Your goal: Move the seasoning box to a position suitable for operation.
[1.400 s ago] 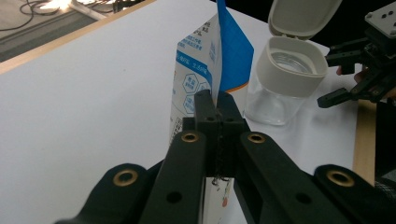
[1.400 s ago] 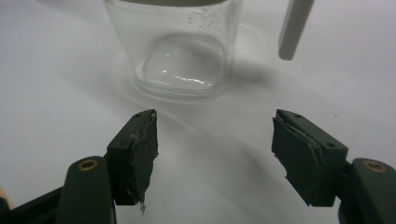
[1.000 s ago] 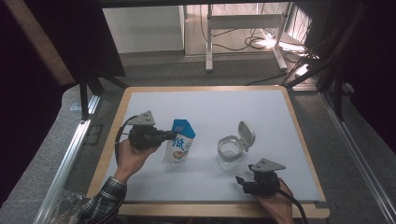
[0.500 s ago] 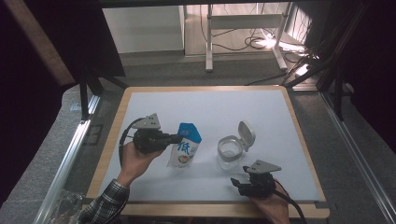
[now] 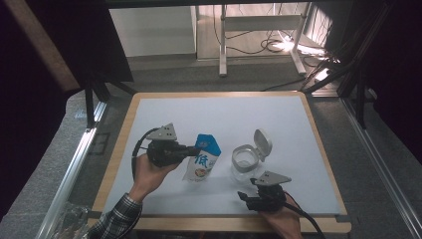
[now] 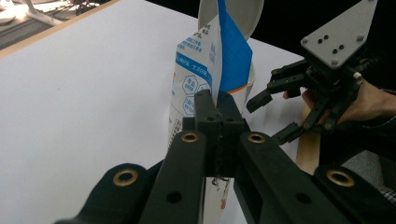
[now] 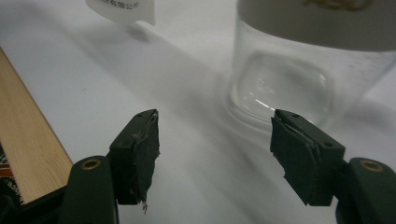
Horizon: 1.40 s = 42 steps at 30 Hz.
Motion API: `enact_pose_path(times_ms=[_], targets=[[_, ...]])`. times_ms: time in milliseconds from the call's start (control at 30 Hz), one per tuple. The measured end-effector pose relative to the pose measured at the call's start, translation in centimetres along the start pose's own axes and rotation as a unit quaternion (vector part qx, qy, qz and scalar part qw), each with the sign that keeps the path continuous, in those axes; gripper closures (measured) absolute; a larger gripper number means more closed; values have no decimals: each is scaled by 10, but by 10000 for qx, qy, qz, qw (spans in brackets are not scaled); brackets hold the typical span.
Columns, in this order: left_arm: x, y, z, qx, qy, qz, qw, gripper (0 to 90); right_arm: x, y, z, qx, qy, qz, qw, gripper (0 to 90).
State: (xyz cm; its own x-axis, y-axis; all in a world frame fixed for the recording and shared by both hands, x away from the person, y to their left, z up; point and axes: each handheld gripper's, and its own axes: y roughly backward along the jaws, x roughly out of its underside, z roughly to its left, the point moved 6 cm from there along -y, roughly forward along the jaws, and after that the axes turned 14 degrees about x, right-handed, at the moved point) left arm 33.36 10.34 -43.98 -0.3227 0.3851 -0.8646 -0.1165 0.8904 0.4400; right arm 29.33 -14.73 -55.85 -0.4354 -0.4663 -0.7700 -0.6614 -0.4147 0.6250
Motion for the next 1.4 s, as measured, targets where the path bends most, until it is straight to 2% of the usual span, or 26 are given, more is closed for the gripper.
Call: enact_pose_path(times_ms=[333,767,1167,1400], targets=[[-7,-6,-10,115,-58,3,9999,900,-4,-10,16,-103,140,-2,9998,331],[-17,-11,-18,166,-119,21,9998,900,-11,-21,33,-380,82,36,9992,371],[-24,-15,-24,238,-181,1,9996,900,-23,-35,50,-355,251,-148,9989,419],[-28,-15,-26,229,-109,-25,9997,900,-26,-42,56,-345,199,-175,9991,438]])
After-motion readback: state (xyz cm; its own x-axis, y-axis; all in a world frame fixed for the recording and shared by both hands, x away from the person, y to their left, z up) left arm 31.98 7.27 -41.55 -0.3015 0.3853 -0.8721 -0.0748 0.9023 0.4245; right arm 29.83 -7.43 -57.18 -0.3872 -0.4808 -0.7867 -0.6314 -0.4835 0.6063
